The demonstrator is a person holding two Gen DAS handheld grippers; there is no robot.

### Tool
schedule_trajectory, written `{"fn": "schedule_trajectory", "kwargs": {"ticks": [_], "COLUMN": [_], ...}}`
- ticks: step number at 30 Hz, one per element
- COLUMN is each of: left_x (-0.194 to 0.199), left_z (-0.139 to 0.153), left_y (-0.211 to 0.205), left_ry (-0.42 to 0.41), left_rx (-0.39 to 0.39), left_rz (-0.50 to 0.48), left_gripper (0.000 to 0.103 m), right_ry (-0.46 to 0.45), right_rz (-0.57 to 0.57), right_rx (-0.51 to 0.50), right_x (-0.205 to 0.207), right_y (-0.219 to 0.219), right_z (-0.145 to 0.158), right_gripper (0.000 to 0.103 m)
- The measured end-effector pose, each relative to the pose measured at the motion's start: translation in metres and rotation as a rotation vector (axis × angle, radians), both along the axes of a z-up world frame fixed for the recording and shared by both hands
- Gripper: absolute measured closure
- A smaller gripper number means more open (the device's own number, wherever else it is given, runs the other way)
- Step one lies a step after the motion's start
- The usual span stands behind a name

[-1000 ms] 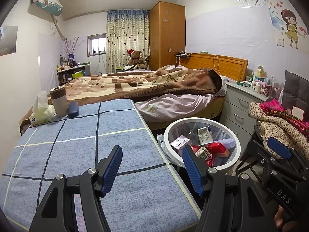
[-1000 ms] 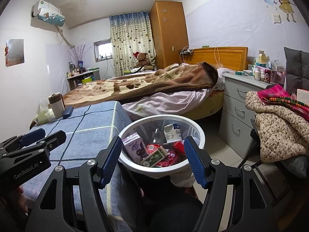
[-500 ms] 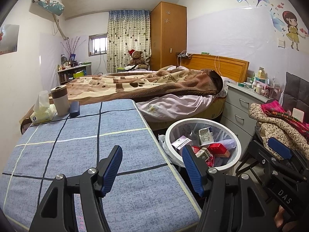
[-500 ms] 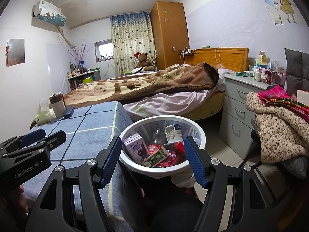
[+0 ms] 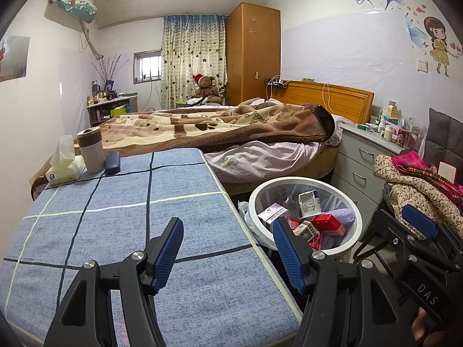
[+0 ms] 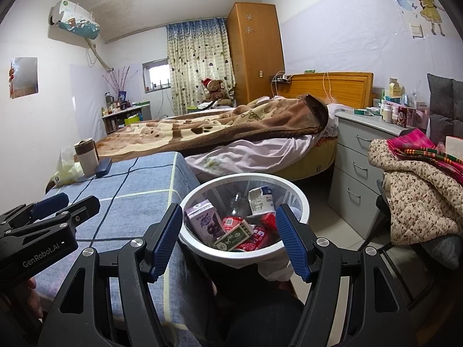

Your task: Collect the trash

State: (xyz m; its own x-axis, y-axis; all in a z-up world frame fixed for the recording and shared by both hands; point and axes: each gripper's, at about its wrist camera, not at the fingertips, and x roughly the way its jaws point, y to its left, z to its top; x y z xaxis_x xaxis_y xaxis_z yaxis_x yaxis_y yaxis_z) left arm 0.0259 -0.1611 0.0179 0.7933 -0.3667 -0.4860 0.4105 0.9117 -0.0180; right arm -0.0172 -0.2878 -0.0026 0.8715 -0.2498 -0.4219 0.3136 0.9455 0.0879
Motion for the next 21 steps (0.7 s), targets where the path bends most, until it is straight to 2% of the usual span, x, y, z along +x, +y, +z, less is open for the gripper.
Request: {"fn": "schedule_trajectory", "kwargs": {"ticks": [21], "left_x": [0.0014], "left_z": [0.0043], "left_y": [0.0052], "left_ry": [0.0], "left_rx": [-0.001], "left_rz": [0.005], "left_gripper": [0.039], "right_ry": [0.001], "right_rz": [0.004], "right_rx": [-0.004], "right_x": [0.0019], "right_y": [0.0046], "right_z": [0.0024], "right_gripper": [0.035]}}
